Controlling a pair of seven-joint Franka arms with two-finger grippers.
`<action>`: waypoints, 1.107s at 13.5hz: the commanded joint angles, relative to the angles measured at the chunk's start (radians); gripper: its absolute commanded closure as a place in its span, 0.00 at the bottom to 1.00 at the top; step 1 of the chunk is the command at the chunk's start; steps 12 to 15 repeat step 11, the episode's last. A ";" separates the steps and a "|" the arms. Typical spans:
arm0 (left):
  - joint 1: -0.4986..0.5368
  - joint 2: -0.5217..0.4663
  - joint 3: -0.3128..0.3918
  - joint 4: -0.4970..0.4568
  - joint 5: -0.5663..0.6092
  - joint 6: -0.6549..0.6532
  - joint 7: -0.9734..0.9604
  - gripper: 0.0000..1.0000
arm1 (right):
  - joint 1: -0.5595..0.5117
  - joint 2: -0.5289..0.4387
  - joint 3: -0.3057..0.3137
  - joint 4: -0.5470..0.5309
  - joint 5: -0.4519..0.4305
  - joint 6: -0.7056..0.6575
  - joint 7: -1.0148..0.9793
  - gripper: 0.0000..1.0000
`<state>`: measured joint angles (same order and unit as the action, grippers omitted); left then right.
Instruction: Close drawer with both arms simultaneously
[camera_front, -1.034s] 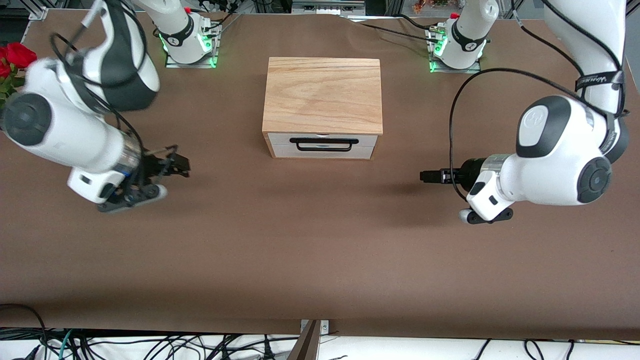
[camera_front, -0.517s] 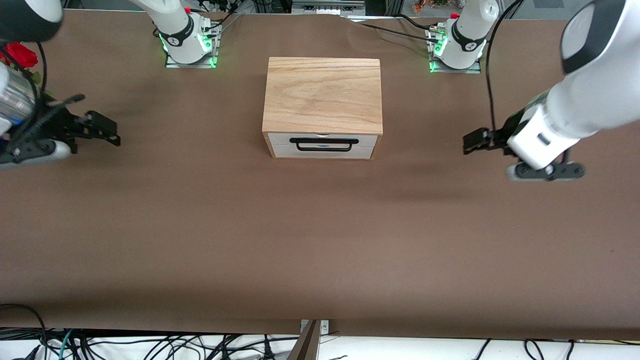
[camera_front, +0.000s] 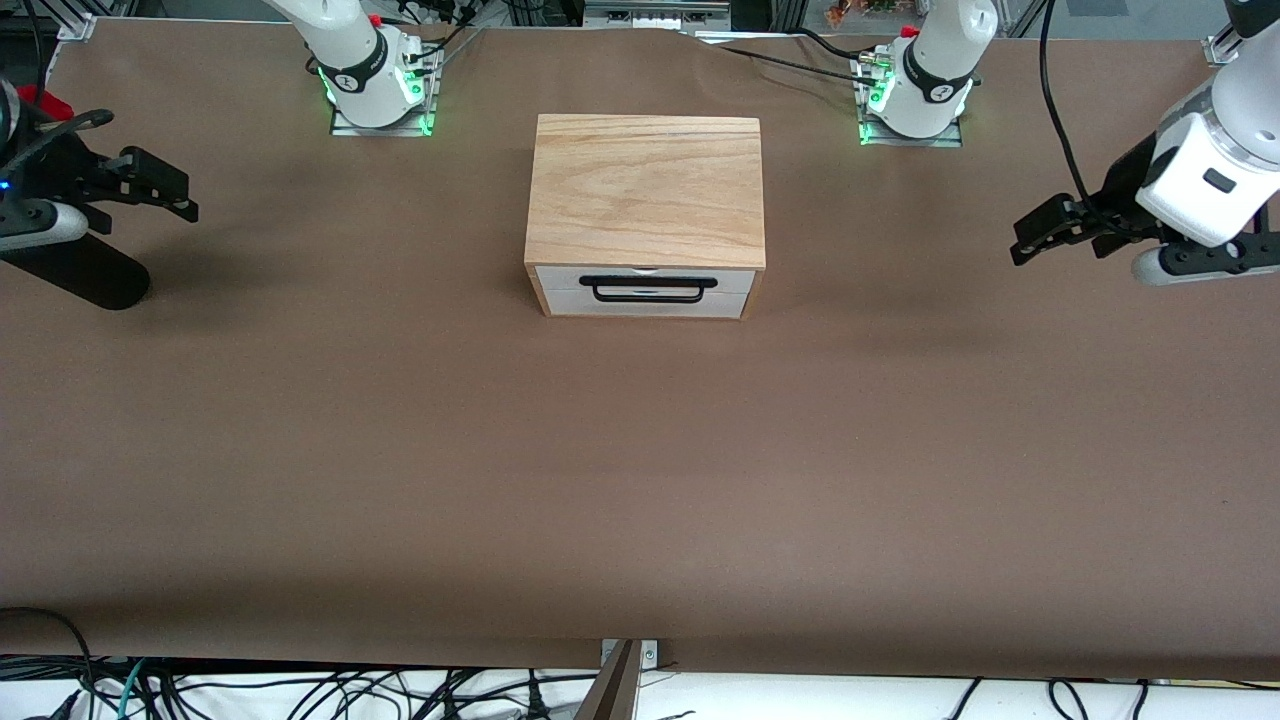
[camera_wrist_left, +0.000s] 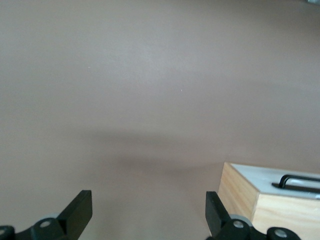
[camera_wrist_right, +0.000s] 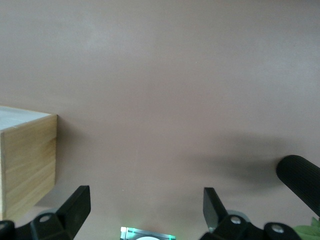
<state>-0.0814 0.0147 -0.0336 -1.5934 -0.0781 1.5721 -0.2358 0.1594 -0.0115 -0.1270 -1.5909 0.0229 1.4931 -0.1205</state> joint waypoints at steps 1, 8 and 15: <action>0.015 -0.030 0.003 -0.048 0.018 0.026 0.162 0.00 | -0.017 -0.016 0.027 -0.011 -0.024 0.010 -0.001 0.00; 0.042 -0.018 -0.006 -0.020 0.064 0.012 0.165 0.00 | -0.008 0.004 0.035 0.019 -0.026 0.009 0.002 0.00; 0.042 -0.013 -0.008 -0.019 0.069 -0.001 0.168 0.00 | -0.008 -0.001 0.033 0.019 -0.028 0.006 0.002 0.00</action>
